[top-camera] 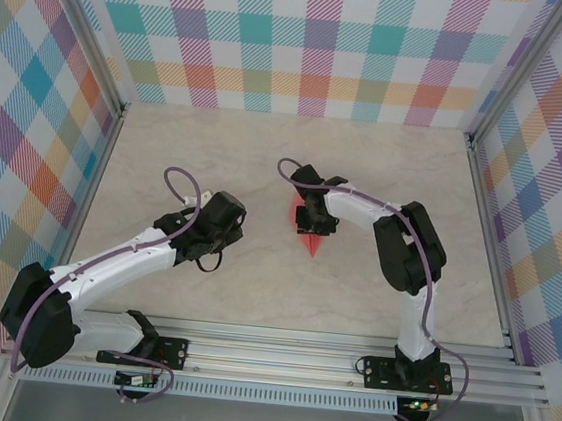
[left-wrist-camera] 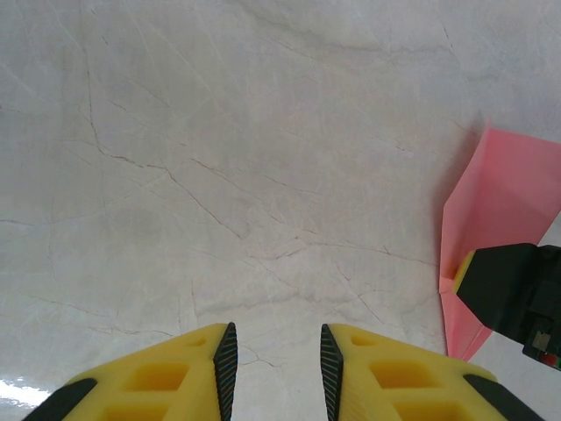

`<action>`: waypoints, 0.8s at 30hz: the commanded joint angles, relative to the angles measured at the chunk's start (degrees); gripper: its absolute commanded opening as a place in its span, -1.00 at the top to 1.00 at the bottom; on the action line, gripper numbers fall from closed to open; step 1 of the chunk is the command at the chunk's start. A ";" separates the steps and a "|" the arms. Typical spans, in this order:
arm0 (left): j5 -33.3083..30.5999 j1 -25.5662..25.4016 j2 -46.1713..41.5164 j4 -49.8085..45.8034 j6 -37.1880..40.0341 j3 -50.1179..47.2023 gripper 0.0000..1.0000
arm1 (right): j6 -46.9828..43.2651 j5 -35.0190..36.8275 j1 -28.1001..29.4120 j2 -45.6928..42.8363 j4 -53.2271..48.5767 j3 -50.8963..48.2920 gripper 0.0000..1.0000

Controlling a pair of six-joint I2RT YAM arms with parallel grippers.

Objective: Fold a paper plane with a square sheet of paper (pick it up from the middle)
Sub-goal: Move a paper plane to the center of the table.

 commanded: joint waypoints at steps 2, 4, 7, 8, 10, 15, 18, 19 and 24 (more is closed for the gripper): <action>-1.31 0.61 -1.14 -0.63 -0.49 -0.15 0.34 | 1.40 2.20 0.36 7.09 -2.47 -0.21 0.26; -1.98 0.61 -1.17 -0.81 -0.33 0.01 0.34 | 1.41 2.53 0.48 7.61 -3.23 0.31 0.24; -2.78 0.62 -1.23 -1.32 -0.16 0.32 0.35 | 1.44 3.02 0.49 7.91 -4.52 1.22 0.22; -2.91 0.73 -1.27 -1.49 -0.15 0.53 0.35 | 1.47 3.23 0.48 7.78 -5.02 1.61 0.22; -3.24 0.70 -1.54 -1.78 0.04 1.01 0.35 | 1.49 3.15 0.48 7.19 -6.33 2.66 0.17; -4.82 0.75 -3.40 -3.95 0.39 2.43 0.35 | 1.49 3.08 0.49 8.54 -6.73 4.65 0.10; -5.07 0.75 -5.34 -4.15 0.90 1.16 0.34 | 2.54 2.76 0.58 9.16 -6.20 3.67 0.10; -5.09 0.70 -5.89 -4.09 0.90 0.60 0.34 | 2.71 2.49 0.58 9.06 -5.92 3.16 0.10; -4.20 0.70 -6.94 -2.92 0.78 -1.11 0.33 | 2.33 3.76 0.54 6.20 -7.52 4.35 0.01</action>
